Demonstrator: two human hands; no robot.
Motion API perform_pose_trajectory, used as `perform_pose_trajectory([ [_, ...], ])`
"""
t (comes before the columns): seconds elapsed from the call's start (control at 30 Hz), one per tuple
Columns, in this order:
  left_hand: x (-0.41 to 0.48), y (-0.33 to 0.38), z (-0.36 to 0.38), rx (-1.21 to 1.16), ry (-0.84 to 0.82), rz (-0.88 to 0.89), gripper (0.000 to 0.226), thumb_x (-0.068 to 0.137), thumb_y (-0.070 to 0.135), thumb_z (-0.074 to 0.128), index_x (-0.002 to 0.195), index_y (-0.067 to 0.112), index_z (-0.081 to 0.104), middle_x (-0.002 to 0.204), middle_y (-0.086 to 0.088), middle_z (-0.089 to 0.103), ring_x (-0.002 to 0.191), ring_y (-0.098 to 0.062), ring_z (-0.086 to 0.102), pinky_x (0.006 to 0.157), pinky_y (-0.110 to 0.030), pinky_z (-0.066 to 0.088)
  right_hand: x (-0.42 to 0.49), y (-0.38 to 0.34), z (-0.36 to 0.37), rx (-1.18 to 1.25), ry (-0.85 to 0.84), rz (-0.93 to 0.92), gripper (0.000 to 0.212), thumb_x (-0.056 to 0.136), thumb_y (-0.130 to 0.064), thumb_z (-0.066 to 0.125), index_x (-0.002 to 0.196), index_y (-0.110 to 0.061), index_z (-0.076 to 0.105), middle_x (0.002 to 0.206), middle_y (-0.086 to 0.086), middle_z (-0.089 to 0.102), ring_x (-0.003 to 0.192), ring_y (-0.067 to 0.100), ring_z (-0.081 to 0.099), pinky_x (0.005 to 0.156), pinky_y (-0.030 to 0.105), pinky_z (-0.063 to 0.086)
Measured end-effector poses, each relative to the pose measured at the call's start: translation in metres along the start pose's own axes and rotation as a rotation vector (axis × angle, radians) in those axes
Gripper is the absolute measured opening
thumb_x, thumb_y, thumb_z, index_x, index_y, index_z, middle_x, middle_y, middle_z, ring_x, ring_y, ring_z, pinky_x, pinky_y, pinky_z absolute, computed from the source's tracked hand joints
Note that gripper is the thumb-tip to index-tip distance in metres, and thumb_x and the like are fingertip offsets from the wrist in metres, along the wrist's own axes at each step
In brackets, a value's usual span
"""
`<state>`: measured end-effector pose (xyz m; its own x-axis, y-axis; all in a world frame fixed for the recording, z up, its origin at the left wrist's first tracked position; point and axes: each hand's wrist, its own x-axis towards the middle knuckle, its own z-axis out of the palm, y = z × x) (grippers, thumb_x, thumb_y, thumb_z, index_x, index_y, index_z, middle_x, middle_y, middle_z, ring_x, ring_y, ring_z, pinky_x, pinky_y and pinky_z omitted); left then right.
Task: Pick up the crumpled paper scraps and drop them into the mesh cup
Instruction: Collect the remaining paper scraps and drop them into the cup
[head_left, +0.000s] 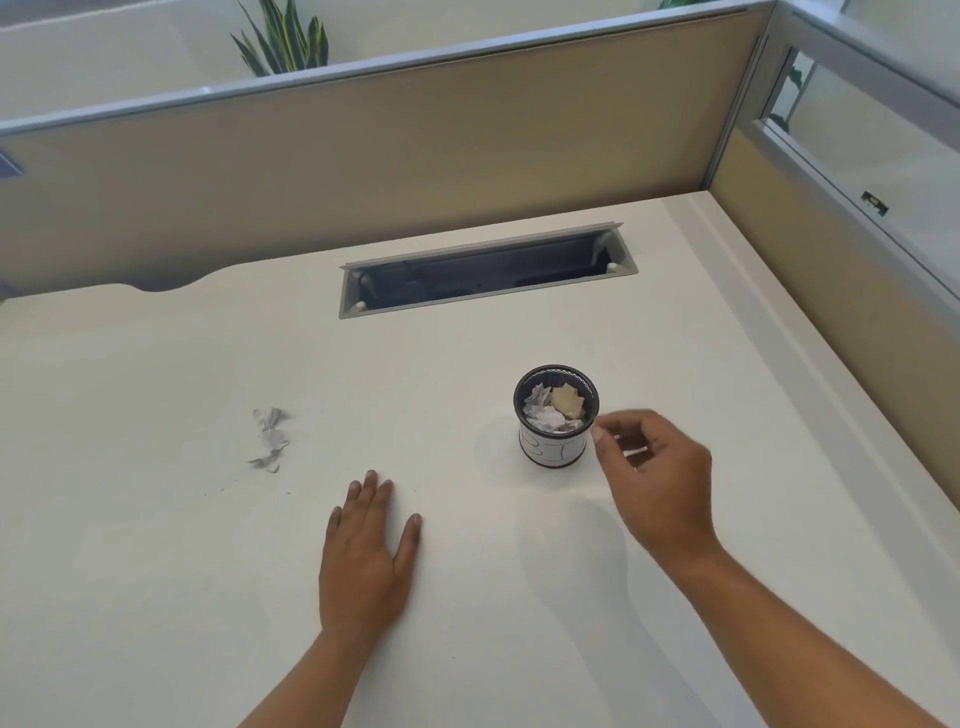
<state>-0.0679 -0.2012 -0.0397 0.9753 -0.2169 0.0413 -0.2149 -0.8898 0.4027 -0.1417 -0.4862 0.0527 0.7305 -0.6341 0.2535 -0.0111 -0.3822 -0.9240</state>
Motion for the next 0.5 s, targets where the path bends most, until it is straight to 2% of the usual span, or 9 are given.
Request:
perform_pose_trajectory([
  [0.13,0.0,-0.003,0.003,-0.016,0.003,0.007,0.06,0.096,0.05,0.044,0.148,0.021,0.039,0.16,0.007,0.026,0.149,-0.009,0.016,0.121,-0.03,0.008,-0.051,0.013,0.008,-0.042,-0.113,0.043,0.03,0.08,-0.001,0.074,0.077,-0.031,0.069,0.079,-0.02,0.071,0.064,0.002,0.064,0.058,0.007,0.045],
  [0.23,-0.001,-0.003,0.001,-0.047,0.005,0.02,0.058,0.097,0.047,0.046,0.148,0.02,0.039,0.16,0.007,0.026,0.149,-0.01,0.018,0.121,-0.03,0.009,-0.09,0.023,0.015,-0.142,-0.261,0.053,0.028,0.079,-0.004,0.076,0.08,-0.031,0.072,0.083,-0.023,0.072,0.078,-0.001,0.067,0.066,0.009,0.048],
  [0.33,-0.001,0.002,-0.013,-0.265,0.075,0.016,0.051,0.095,0.04,0.056,0.141,0.019,0.049,0.15,0.006,0.046,0.138,-0.012,0.041,0.115,-0.028,0.026,-0.113,0.029,0.018,-0.254,-0.359,-0.028,0.029,0.075,0.0,0.079,0.086,-0.027,0.074,0.094,-0.024,0.071,0.095,-0.002,0.065,0.084,0.018,0.05],
  [0.43,0.005,-0.004,-0.033,-0.348,0.148,0.03,0.044,0.092,0.043,0.059,0.13,0.021,0.058,0.133,0.009,0.06,0.122,-0.011,0.056,0.104,-0.027,0.039,-0.119,0.029,0.025,-0.331,-0.381,-0.111,0.032,0.068,0.008,0.082,0.083,-0.02,0.075,0.095,-0.02,0.069,0.104,0.002,0.06,0.093,0.01,0.043],
  [0.5,0.014,-0.017,-0.045,-0.354,0.204,0.011,0.037,0.09,0.04,0.064,0.12,0.02,0.062,0.121,0.009,0.065,0.112,-0.013,0.062,0.095,-0.034,0.049,-0.118,0.025,0.034,-0.357,-0.372,-0.114,0.034,0.066,0.01,0.082,0.083,-0.019,0.075,0.092,-0.017,0.069,0.1,-0.001,0.056,0.09,0.005,0.039],
])
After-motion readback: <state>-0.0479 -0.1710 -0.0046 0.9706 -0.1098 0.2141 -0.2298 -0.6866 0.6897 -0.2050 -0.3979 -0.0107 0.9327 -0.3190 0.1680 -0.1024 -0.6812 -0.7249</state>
